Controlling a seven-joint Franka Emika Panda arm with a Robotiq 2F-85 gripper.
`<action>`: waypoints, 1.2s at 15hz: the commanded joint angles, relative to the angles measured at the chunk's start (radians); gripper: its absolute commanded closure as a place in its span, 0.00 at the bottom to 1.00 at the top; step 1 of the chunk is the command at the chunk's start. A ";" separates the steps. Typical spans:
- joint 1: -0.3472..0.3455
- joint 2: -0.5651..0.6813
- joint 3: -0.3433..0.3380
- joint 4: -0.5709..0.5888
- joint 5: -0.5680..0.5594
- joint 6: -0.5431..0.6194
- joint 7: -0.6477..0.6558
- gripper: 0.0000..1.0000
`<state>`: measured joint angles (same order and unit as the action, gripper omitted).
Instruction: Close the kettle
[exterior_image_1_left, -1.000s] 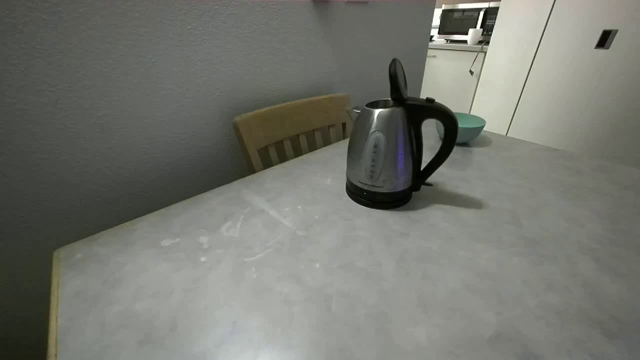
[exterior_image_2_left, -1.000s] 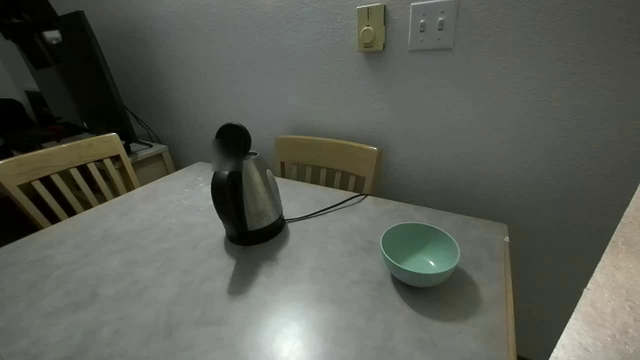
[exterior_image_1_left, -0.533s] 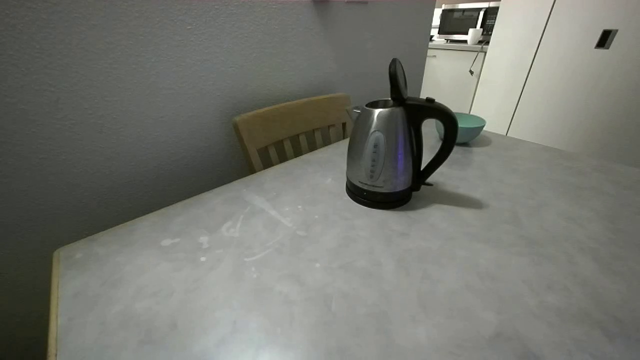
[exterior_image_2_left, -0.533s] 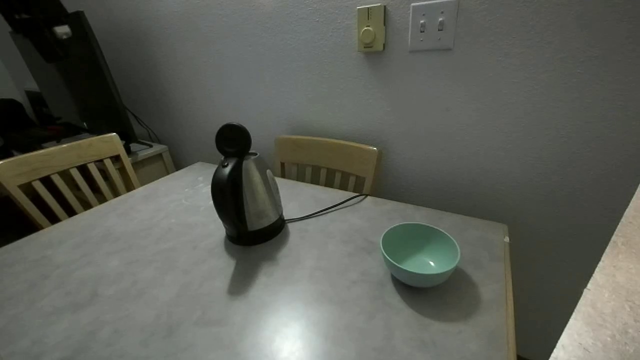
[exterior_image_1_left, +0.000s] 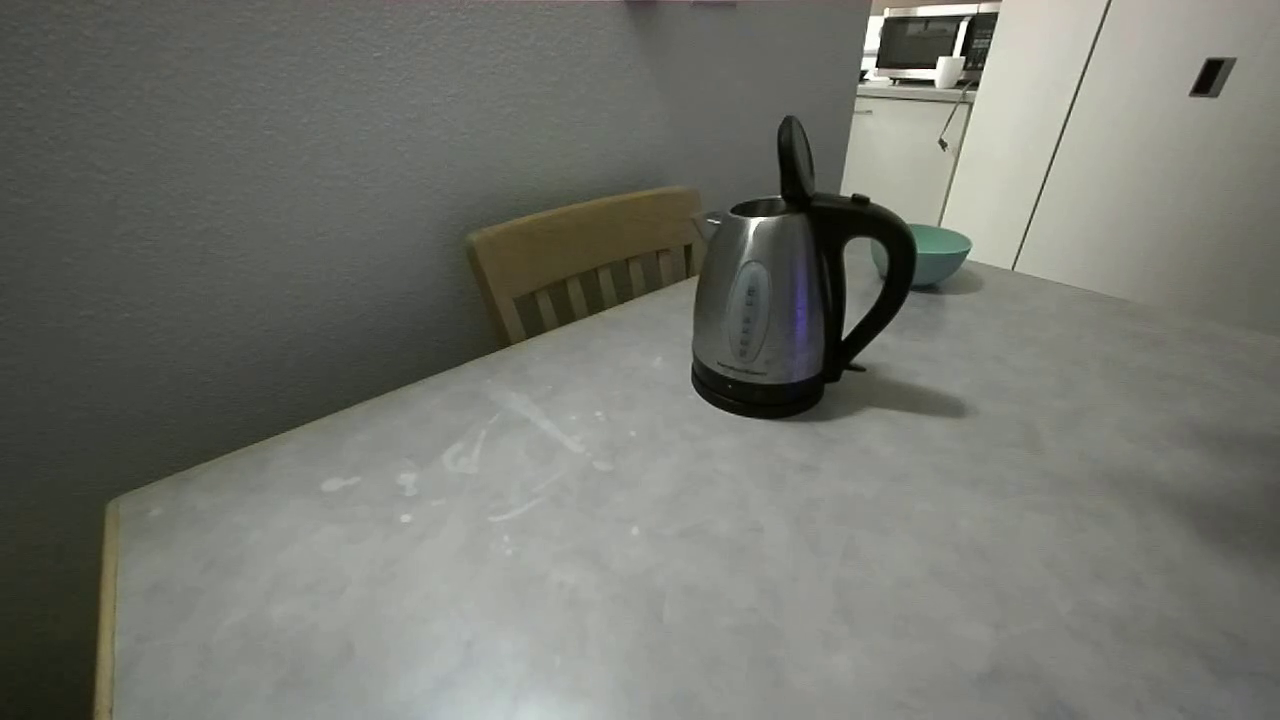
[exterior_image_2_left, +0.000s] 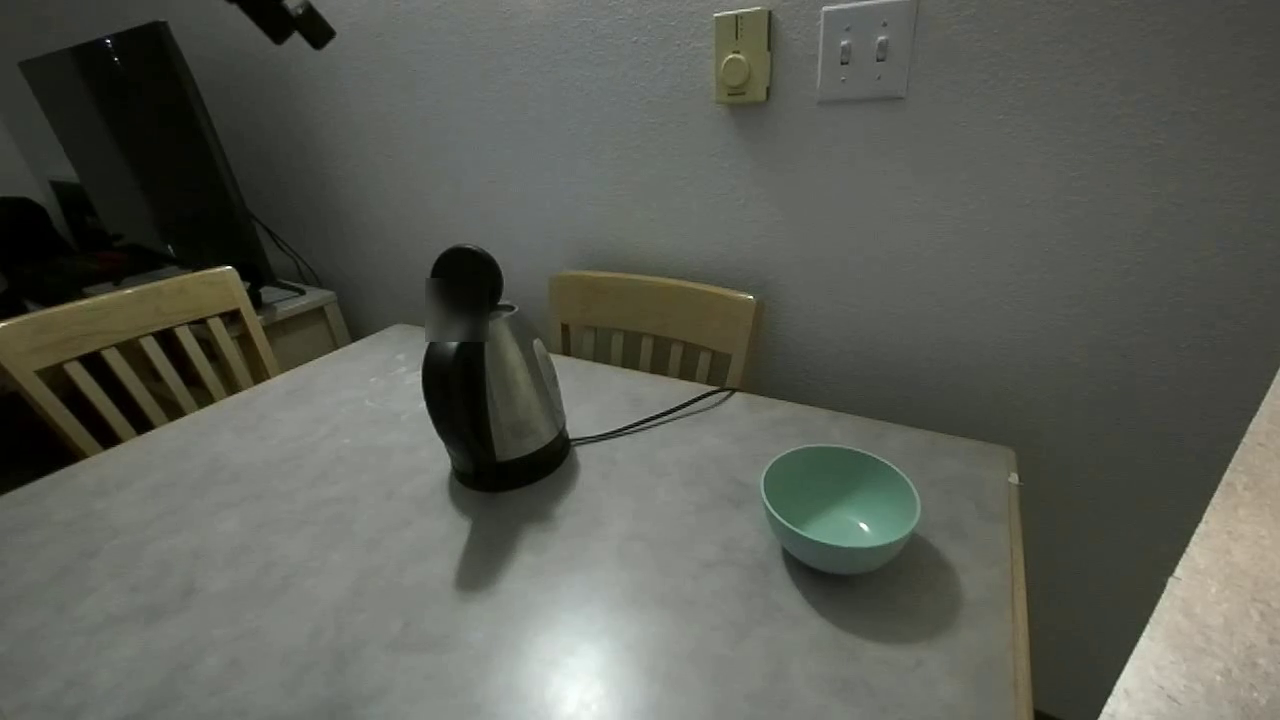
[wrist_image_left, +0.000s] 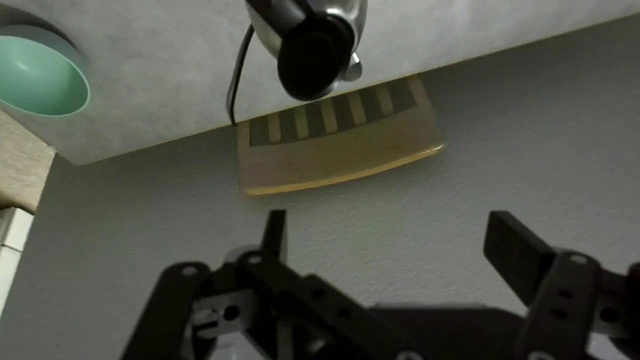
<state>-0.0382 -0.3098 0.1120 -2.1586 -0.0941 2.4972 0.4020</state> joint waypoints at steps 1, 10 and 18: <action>-0.102 0.081 0.013 0.030 -0.096 0.075 0.183 0.00; -0.093 0.203 -0.042 0.092 -0.217 -0.110 0.487 0.00; -0.058 0.269 -0.067 0.182 -0.105 -0.343 0.448 0.00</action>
<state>-0.1270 -0.0959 0.0705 -2.0477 -0.2635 2.2990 0.8851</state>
